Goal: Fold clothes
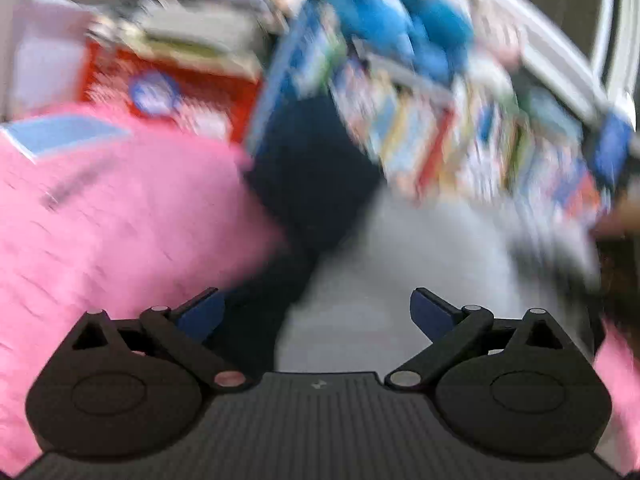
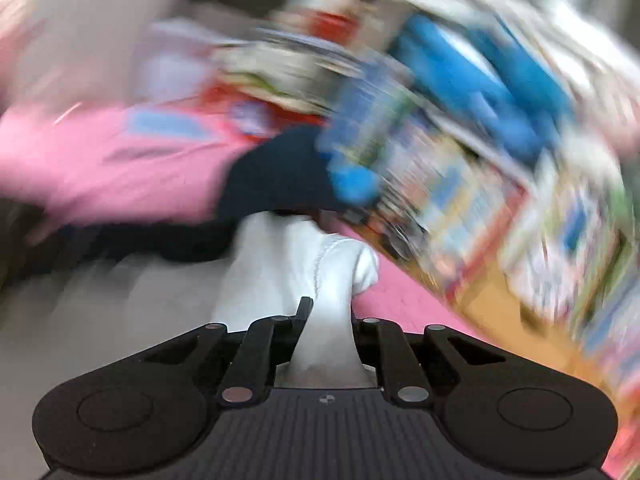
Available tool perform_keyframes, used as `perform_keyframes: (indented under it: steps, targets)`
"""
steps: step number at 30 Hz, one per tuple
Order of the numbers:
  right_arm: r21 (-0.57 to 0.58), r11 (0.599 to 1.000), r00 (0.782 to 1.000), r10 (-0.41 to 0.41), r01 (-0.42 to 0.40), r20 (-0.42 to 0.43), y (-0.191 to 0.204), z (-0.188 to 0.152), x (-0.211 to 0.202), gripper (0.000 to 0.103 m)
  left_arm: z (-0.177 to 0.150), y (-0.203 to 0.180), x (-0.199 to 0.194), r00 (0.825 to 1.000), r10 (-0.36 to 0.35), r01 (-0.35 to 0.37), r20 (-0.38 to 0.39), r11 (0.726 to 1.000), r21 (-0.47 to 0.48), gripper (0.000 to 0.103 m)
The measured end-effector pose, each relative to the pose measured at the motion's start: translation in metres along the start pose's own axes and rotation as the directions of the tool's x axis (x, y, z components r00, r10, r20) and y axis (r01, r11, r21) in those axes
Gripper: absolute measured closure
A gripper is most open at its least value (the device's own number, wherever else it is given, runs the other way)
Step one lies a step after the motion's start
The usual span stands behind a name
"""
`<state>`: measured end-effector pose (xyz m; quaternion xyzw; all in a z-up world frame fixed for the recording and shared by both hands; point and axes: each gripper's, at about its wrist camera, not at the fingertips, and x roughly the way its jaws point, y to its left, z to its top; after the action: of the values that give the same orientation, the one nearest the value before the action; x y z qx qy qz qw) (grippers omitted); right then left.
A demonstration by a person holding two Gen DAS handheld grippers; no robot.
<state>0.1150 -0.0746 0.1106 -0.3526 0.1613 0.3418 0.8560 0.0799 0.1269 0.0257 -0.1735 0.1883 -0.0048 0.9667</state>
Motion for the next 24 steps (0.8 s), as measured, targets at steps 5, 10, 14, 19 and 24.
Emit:
perform_keyframes:
  steps: [5,10,14,19,24]
  targets:
    - [-0.166,0.979,0.992,0.112,-0.12,-0.059,0.062,-0.022,-0.02,0.055,0.035,-0.028,-0.023,0.989,-0.033,0.013,0.145,0.99,0.139,0.0]
    - [-0.242,0.953,0.983,0.17,-0.183,-0.074,0.074,-0.028,-0.025,0.041,0.009,-0.061,0.016,1.0,0.026,-0.03,0.016,0.936,0.35,0.0]
    - [-0.108,0.934,0.94,0.34,-0.341,-0.027,0.025,-0.024,-0.052,0.028,-0.029,-0.053,0.051,0.978,0.151,-0.077,-0.143,0.901,0.427,0.0]
    - [0.113,0.991,0.996,0.07,-0.075,0.049,-0.052,0.002,-0.03,0.007,-0.035,-0.032,0.055,0.962,0.123,-0.036,-0.244,0.943,0.331,0.0]
    - [0.159,0.977,0.963,-0.098,0.14,-0.25,-0.069,-0.008,0.075,0.015,-0.039,-0.03,0.051,0.964,0.126,-0.042,-0.236,0.942,0.333,0.0]
